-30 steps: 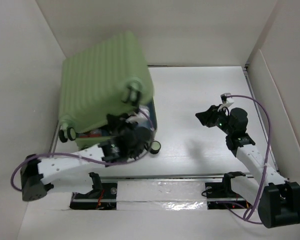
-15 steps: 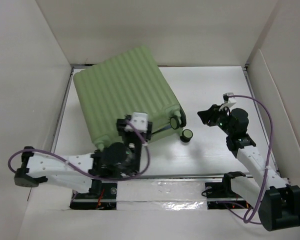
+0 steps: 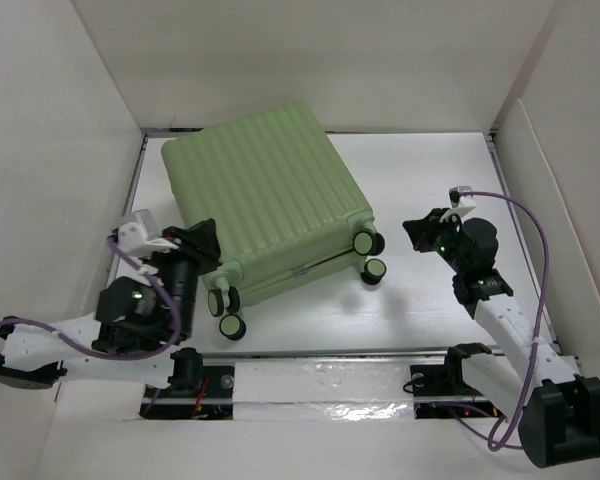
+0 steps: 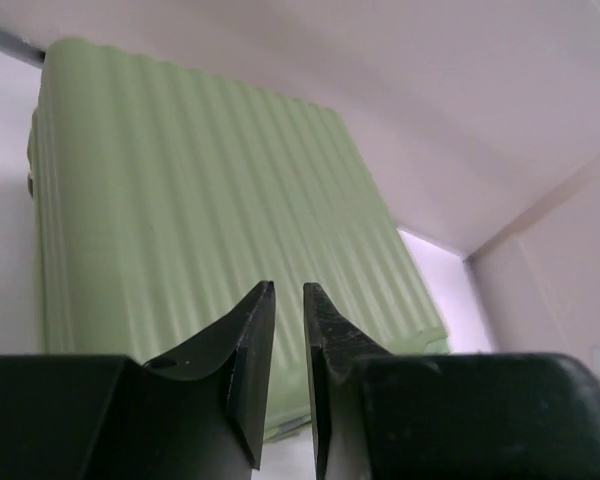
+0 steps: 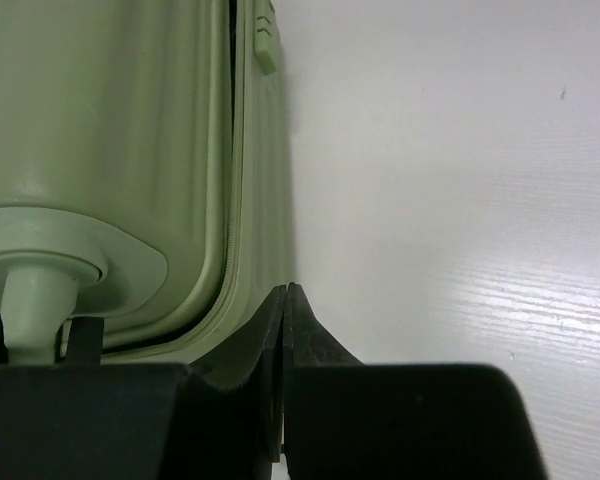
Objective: Pack the luggage
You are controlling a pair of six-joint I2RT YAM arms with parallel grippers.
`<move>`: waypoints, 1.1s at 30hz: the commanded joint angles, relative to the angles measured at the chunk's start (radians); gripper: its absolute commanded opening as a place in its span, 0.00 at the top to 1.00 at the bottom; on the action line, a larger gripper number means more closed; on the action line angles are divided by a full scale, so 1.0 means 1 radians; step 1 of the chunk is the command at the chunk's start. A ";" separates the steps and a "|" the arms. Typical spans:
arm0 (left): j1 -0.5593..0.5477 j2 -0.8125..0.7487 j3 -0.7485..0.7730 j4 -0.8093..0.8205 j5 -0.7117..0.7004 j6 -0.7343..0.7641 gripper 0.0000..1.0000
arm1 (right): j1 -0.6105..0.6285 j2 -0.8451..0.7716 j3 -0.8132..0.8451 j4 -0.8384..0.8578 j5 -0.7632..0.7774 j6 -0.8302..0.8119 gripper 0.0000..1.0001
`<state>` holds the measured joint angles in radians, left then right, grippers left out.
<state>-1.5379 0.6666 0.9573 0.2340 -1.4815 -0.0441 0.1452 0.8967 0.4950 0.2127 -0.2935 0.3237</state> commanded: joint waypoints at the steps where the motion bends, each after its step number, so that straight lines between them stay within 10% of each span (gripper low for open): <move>1: 0.007 -0.098 -0.116 0.390 -0.105 0.136 0.85 | 0.017 -0.036 0.019 0.033 0.056 -0.012 1.00; 5: 0.126 0.204 0.069 0.317 -0.001 0.202 0.82 | 0.027 -0.058 0.005 0.044 0.108 -0.009 1.00; 6: 0.234 0.335 0.160 0.186 0.238 -0.045 0.79 | 0.027 -0.059 0.005 0.040 0.112 -0.012 1.00; 7: 0.544 0.413 0.302 -0.319 0.468 -0.282 0.79 | 0.027 -0.065 0.008 0.030 0.119 -0.018 1.00; 9: 0.778 0.605 0.503 -0.374 0.981 -0.430 0.77 | 0.036 -0.079 0.013 0.014 0.125 -0.031 1.00; 14: 0.988 0.798 0.771 -0.381 1.004 -0.393 0.67 | 0.089 -0.159 0.026 -0.048 0.155 -0.069 1.00; 18: 1.379 0.957 0.922 -0.475 1.376 -0.467 0.59 | 0.186 -0.252 0.132 -0.188 0.189 -0.132 1.00; 22: 1.545 1.077 0.997 -0.516 1.440 -0.438 0.57 | 0.325 -0.275 0.177 -0.314 0.174 -0.147 1.00; 33: 1.743 1.537 1.337 -0.564 1.794 -0.347 0.31 | 0.813 -0.159 0.099 -0.384 0.382 -0.057 1.00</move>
<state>0.1749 2.1239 2.2433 -0.3267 0.1276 -0.4229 0.8902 0.7074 0.6216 -0.1299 -0.0414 0.2298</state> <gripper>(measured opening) 0.678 0.010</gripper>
